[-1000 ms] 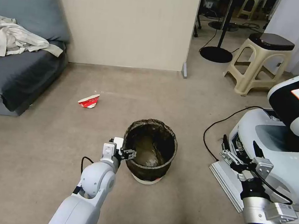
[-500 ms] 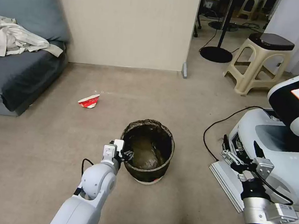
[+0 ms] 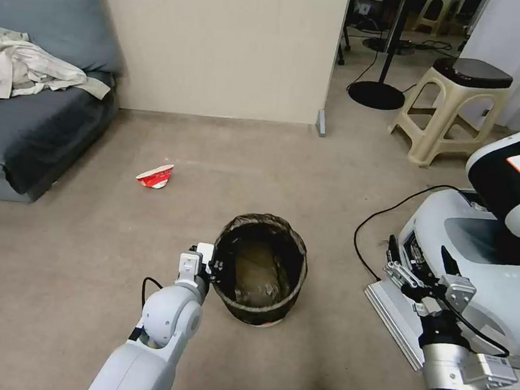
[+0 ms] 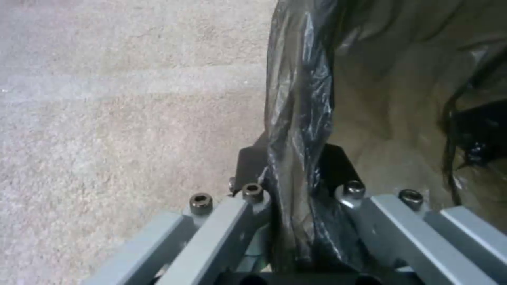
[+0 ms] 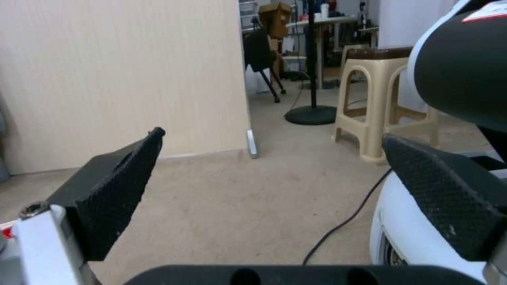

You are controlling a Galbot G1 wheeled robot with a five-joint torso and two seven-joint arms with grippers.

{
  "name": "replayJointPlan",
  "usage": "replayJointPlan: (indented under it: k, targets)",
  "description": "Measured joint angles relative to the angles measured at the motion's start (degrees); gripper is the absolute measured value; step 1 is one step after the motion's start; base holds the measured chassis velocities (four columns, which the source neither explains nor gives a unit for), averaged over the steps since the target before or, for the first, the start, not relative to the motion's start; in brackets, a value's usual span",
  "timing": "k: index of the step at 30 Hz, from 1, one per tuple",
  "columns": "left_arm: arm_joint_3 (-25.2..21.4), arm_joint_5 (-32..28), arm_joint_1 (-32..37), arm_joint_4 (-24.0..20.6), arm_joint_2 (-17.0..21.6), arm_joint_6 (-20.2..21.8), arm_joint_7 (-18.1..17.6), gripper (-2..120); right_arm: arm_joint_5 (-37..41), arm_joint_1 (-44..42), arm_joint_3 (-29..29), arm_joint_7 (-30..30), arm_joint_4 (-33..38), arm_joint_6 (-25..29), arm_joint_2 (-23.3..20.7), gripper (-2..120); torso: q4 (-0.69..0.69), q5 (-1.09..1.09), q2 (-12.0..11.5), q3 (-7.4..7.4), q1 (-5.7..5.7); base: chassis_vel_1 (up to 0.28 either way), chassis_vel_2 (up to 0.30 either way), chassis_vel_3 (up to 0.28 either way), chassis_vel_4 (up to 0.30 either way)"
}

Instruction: Pick up the trash can from the floor.

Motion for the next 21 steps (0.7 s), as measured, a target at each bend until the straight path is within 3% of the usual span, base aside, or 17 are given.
replayJointPlan:
  k: [13,21]
  targets:
    - [-1.00,-0.77,0.37,-0.73,-0.42,-0.29,-0.77,7,0.00,-0.09,-0.10,0.00,-0.10,0.36,0.19,100,-0.01,-0.02,0.00,0.01,0.00,0.000,0.000,0.000,0.000]
    - [-2.56,-2.84,1.98,-4.61,-0.48,-0.17,-0.90,1,-0.02,-0.24,-0.09,-0.03,-0.01,0.50,0.27,100,0.01,0.00,-0.01,0.01,0.00,0.000,0.000,0.000,0.000]
